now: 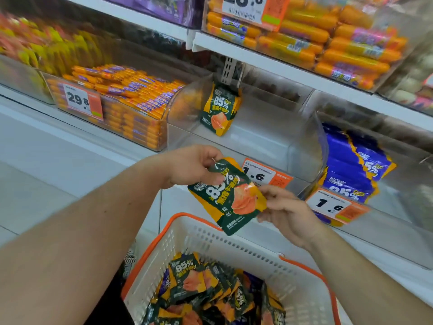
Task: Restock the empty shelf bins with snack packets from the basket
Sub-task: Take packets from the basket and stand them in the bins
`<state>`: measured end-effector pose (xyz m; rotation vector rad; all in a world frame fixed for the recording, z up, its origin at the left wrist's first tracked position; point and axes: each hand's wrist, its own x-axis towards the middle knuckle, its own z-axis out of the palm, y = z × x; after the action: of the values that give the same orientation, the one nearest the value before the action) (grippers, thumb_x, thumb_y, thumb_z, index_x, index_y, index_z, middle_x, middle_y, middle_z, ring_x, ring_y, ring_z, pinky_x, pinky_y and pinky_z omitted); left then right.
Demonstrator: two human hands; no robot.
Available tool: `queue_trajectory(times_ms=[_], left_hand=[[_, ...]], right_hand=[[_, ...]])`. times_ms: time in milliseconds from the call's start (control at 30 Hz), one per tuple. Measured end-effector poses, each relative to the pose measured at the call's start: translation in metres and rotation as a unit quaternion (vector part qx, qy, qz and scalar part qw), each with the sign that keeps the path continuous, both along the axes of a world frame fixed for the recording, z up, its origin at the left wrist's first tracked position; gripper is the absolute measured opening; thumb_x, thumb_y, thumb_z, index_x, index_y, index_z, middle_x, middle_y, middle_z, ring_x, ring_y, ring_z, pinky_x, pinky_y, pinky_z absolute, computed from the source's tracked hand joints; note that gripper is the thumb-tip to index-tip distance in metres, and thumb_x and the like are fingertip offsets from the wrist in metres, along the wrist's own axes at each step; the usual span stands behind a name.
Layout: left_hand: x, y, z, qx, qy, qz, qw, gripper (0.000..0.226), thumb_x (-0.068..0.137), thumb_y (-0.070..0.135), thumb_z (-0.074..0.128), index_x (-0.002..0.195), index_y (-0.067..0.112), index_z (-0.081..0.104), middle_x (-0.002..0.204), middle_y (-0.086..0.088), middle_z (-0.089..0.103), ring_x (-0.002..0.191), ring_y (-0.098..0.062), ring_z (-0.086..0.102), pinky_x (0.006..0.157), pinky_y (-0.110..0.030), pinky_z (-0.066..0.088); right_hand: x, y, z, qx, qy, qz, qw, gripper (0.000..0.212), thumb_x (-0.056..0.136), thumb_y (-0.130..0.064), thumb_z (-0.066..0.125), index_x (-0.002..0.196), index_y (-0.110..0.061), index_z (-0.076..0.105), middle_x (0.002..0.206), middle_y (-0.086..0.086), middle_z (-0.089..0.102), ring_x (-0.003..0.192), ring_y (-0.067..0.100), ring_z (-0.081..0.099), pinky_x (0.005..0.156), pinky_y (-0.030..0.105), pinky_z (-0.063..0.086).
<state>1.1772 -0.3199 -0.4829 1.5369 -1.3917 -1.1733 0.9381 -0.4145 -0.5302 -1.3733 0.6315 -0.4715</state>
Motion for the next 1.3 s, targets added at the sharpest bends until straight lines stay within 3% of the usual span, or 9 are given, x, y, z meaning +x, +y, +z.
queue_trajectory(times_ms=[167, 333, 433, 500, 700, 867, 967, 1133, 1300], left_hand=[[-0.006, 0.004, 0.013, -0.034, -0.028, -0.06, 0.997, 0.016, 0.088, -0.004, 0.065, 0.097, 0.01, 0.064, 0.1, -0.017, 0.072, 0.086, -0.025, 0.069, 0.081, -0.043, 0.057], [-0.013, 0.002, 0.023, -0.103, -0.059, 0.007, 0.993, 0.019, 0.088, 0.005, 0.068, 0.096, 0.022, 0.068, 0.095, -0.004, 0.074, 0.084, -0.016, 0.071, 0.076, -0.031, 0.06], [-0.006, -0.003, 0.022, -0.188, -0.124, 0.15, 0.963, 0.027, 0.092, 0.026, 0.064, 0.119, 0.025, 0.065, 0.102, 0.014, 0.067, 0.089, 0.003, 0.064, 0.086, -0.017, 0.052], [0.0, -0.004, 0.022, -0.231, -0.15, 0.245, 0.93, 0.029, 0.097, 0.03, 0.055, 0.125, 0.023, 0.062, 0.1, 0.021, 0.061, 0.087, 0.008, 0.058, 0.083, -0.011, 0.046], [0.018, -0.022, 0.009, -0.191, -0.326, 0.385, 0.842, 0.055, 0.09, 0.035, 0.058, 0.14, 0.015, 0.045, 0.14, -0.01, 0.045, 0.129, -0.033, 0.039, 0.103, -0.045, 0.034], [0.018, -0.034, -0.006, -0.089, -0.355, 0.382, 0.848, 0.085, 0.082, 0.046, 0.062, 0.15, 0.018, 0.018, 0.161, -0.006, 0.004, 0.148, -0.024, 0.003, 0.116, -0.046, 0.011], [0.016, -0.038, -0.003, -0.082, -0.325, 0.385, 0.86, 0.084, 0.081, 0.038, 0.062, 0.15, 0.018, 0.017, 0.161, -0.005, -0.002, 0.148, -0.024, -0.003, 0.117, -0.044, 0.01], [0.01, -0.041, 0.001, -0.077, -0.29, 0.373, 0.878, 0.077, 0.084, 0.028, 0.058, 0.149, 0.016, 0.018, 0.161, -0.006, -0.014, 0.148, -0.027, -0.014, 0.117, -0.045, 0.015], [0.008, -0.045, 0.0, -0.063, -0.28, 0.364, 0.886, 0.075, 0.085, 0.027, 0.055, 0.148, 0.017, 0.018, 0.16, -0.008, -0.02, 0.146, -0.03, -0.021, 0.118, -0.046, 0.012]], right_hand=[[0.019, 0.004, 0.036, -0.186, 0.083, 0.017, 0.979, 0.03, 0.063, -0.025, 0.077, 0.09, -0.012, 0.071, 0.081, 0.008, 0.069, 0.072, 0.013, 0.063, 0.066, 0.026, 0.048], [0.038, 0.008, 0.054, -0.259, 0.187, 0.045, 0.947, 0.021, 0.076, -0.02, 0.079, 0.089, -0.004, 0.073, 0.091, 0.013, 0.076, 0.088, 0.033, 0.072, 0.084, 0.05, 0.058], [0.047, 0.007, 0.069, -0.145, 0.124, -0.002, 0.982, 0.01, 0.088, 0.004, 0.064, 0.086, -0.004, 0.07, 0.074, 0.008, 0.075, 0.06, 0.016, 0.07, 0.058, 0.027, 0.057], [0.053, -0.001, 0.083, -0.109, 0.106, -0.073, 0.986, 0.008, 0.089, -0.001, 0.063, 0.083, -0.005, 0.066, 0.051, 0.001, 0.062, 0.037, 0.009, 0.051, 0.037, 0.017, 0.036], [0.093, -0.057, 0.105, -0.163, 0.098, -0.229, 0.955, 0.018, 0.089, -0.017, 0.071, 0.077, -0.014, 0.058, 0.058, 0.005, 0.056, 0.037, 0.01, 0.041, 0.038, 0.019, 0.029], [0.152, -0.105, 0.087, -0.201, 0.152, -0.254, 0.934, 0.019, 0.085, -0.014, 0.074, 0.09, -0.009, 0.056, 0.071, 0.016, 0.056, 0.042, 0.017, 0.05, 0.043, 0.025, 0.041], [0.183, -0.125, 0.072, -0.213, 0.191, -0.251, 0.925, 0.028, 0.086, -0.014, 0.071, 0.07, -0.01, 0.05, 0.062, 0.016, 0.058, 0.051, 0.025, 0.054, 0.056, 0.033, 0.047], [0.22, -0.14, 0.053, -0.226, 0.231, -0.246, 0.914, 0.017, 0.09, -0.018, 0.068, 0.093, -0.004, 0.058, 0.067, 0.017, 0.065, 0.063, 0.029, 0.067, 0.076, 0.041, 0.061], [0.228, -0.148, 0.05, -0.243, 0.264, -0.268, 0.894, 0.023, 0.086, -0.021, 0.072, 0.084, -0.001, 0.062, 0.08, 0.021, 0.072, 0.075, 0.029, 0.074, 0.077, 0.043, 0.061]])
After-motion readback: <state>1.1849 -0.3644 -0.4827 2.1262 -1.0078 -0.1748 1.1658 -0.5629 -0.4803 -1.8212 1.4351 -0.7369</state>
